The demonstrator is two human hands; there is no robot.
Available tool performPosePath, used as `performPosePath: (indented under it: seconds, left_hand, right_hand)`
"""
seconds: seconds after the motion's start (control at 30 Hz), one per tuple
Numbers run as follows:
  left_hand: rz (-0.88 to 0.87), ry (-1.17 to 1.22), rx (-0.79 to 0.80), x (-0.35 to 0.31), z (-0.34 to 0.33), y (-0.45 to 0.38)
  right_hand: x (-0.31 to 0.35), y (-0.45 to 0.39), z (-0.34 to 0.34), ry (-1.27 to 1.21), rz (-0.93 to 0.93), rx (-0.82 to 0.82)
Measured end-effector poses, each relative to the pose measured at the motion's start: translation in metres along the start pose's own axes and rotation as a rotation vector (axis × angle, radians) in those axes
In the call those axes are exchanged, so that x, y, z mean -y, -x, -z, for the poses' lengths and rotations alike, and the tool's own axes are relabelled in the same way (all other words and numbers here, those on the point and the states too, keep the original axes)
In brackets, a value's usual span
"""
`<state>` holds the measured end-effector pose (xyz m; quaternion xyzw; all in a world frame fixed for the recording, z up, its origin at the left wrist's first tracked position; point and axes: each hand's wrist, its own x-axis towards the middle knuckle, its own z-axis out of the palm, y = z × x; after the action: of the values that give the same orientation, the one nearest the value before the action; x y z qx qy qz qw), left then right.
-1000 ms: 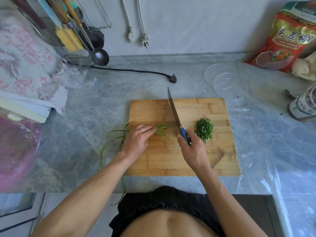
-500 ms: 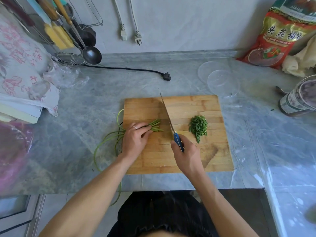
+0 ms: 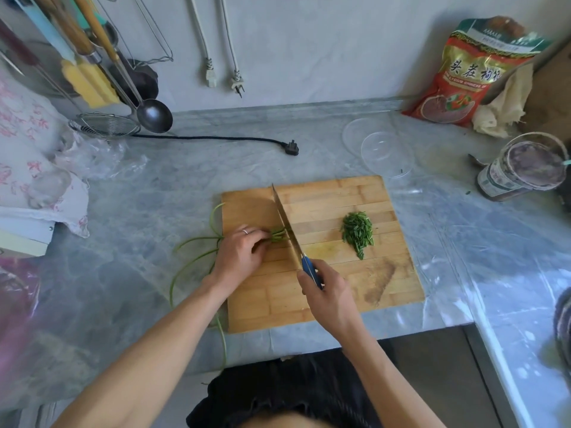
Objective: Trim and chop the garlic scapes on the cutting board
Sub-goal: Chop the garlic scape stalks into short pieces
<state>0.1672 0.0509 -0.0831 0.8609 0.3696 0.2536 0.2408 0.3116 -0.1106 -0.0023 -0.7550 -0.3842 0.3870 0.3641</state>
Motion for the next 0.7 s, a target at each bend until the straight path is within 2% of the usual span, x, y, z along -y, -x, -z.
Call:
performPosePath:
  seconds: [0.23,0.43,0.7]
  left_hand:
    - [-0.109,0.040,0.054,0.009,0.006,-0.008]
    - [-0.129,-0.024,0.004,0.007,0.001,0.001]
    - [-0.079,-0.005,-0.001,0.000,-0.005,0.009]
  right_hand:
    - [0.010,-0.003,-0.012,0.012,-0.012,-0.161]
    - [0.012,0.013,-0.031,0.019,0.022,-0.114]
    - [0.012,0.000,-0.047,-0.038,-0.010,-0.157]
